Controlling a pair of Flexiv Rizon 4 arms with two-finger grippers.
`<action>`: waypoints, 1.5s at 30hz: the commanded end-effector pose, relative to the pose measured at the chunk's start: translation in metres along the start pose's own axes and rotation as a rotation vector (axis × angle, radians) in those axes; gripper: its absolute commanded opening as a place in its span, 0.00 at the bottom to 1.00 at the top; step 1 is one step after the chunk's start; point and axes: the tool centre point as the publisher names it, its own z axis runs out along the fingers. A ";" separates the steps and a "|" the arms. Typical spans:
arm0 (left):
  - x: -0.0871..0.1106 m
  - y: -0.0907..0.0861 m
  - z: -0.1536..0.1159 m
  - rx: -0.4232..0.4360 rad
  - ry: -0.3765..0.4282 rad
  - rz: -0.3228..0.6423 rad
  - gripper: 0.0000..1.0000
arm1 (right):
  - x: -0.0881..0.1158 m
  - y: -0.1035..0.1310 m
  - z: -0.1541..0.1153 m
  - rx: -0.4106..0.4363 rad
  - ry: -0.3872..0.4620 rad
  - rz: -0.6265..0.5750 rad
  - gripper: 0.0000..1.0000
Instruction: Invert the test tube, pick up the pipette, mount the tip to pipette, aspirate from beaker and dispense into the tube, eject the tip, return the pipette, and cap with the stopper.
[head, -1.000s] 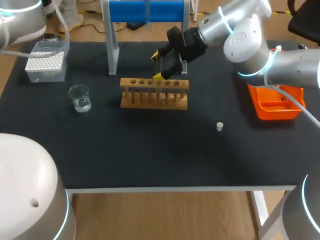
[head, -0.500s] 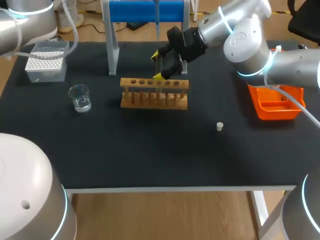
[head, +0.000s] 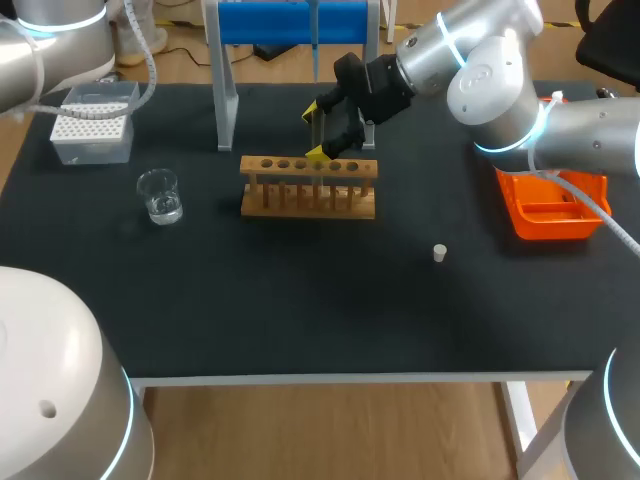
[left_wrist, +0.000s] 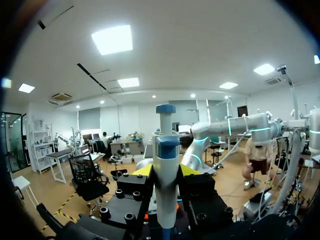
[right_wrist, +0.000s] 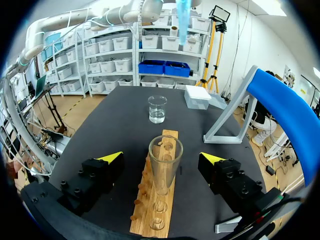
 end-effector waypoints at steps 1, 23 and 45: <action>-0.001 -0.001 0.000 -0.003 0.003 -0.001 0.00 | 0.000 0.001 -0.001 0.004 0.001 0.001 1.00; -0.008 0.011 0.010 -0.004 0.035 -0.010 0.00 | 0.000 0.001 -0.001 0.004 0.001 0.001 1.00; -0.006 0.032 0.018 -0.037 0.093 -0.006 0.00 | 0.000 0.001 -0.001 0.004 0.001 0.001 1.00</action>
